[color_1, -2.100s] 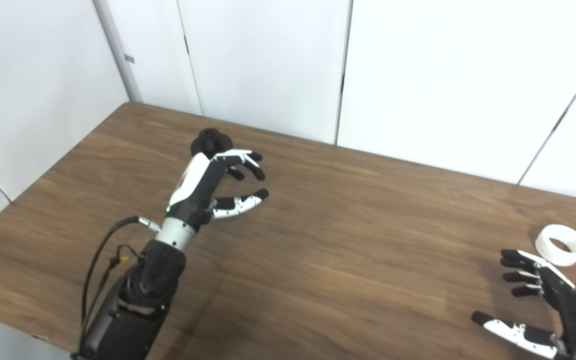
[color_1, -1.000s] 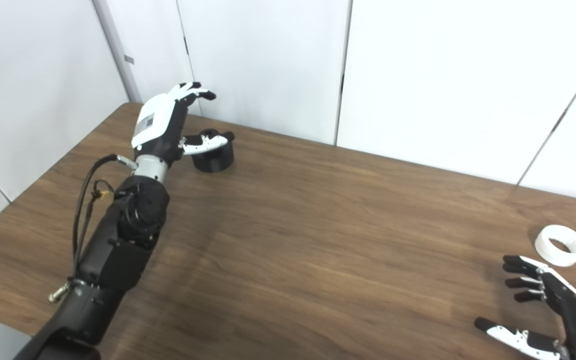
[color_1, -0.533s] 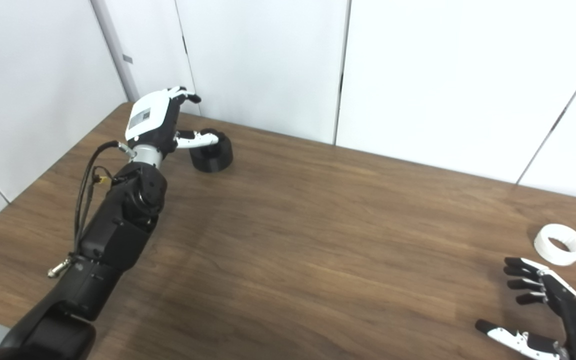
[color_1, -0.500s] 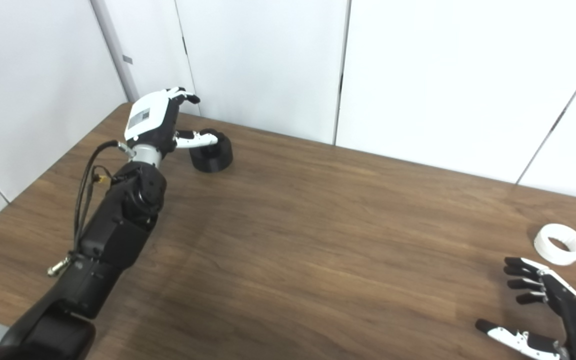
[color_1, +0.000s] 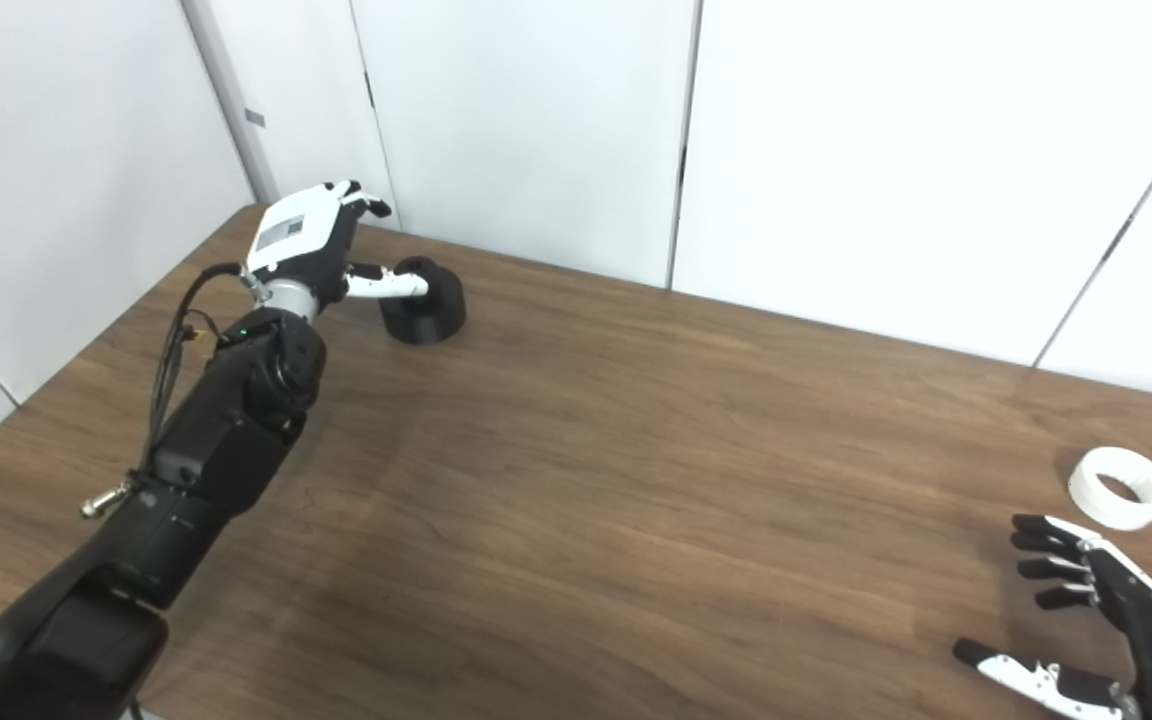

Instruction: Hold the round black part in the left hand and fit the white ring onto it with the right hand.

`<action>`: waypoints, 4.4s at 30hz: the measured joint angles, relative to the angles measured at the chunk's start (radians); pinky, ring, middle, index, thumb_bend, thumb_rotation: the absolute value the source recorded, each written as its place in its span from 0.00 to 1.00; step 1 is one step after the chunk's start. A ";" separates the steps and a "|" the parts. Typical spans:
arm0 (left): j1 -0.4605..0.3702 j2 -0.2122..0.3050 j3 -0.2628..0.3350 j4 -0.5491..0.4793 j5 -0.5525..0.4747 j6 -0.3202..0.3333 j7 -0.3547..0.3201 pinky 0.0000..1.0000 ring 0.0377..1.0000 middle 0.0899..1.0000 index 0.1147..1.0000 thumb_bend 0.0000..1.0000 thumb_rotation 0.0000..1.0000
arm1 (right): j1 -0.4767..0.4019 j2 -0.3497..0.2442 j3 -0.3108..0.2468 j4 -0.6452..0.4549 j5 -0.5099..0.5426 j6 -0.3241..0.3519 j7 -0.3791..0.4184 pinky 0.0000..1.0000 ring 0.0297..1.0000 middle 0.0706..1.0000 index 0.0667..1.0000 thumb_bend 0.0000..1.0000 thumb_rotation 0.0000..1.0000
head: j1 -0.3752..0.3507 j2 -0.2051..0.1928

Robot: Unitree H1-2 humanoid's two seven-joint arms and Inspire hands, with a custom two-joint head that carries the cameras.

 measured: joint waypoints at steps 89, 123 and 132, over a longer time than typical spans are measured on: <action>-0.073 -0.062 -0.064 0.377 -0.171 -0.237 0.222 0.80 0.86 0.80 0.41 0.53 0.06 | 0.053 0.000 -0.009 -0.128 0.040 0.106 0.037 0.55 0.64 0.72 0.72 0.72 0.07 | -0.040 0.037; 0.032 -0.024 -0.240 0.162 -0.329 -0.616 -0.208 1.00 1.00 0.93 0.42 0.52 0.07 | 0.043 0.000 -0.008 -0.126 0.045 0.111 0.041 0.55 0.64 0.73 0.72 0.71 0.08 | -0.045 0.052; 0.078 -0.069 -0.302 0.056 -0.347 -0.670 -0.273 1.00 1.00 0.95 0.42 0.52 0.08 | 0.040 0.000 -0.007 -0.126 0.042 0.113 0.041 0.55 0.64 0.73 0.72 0.71 0.08 | -0.061 0.060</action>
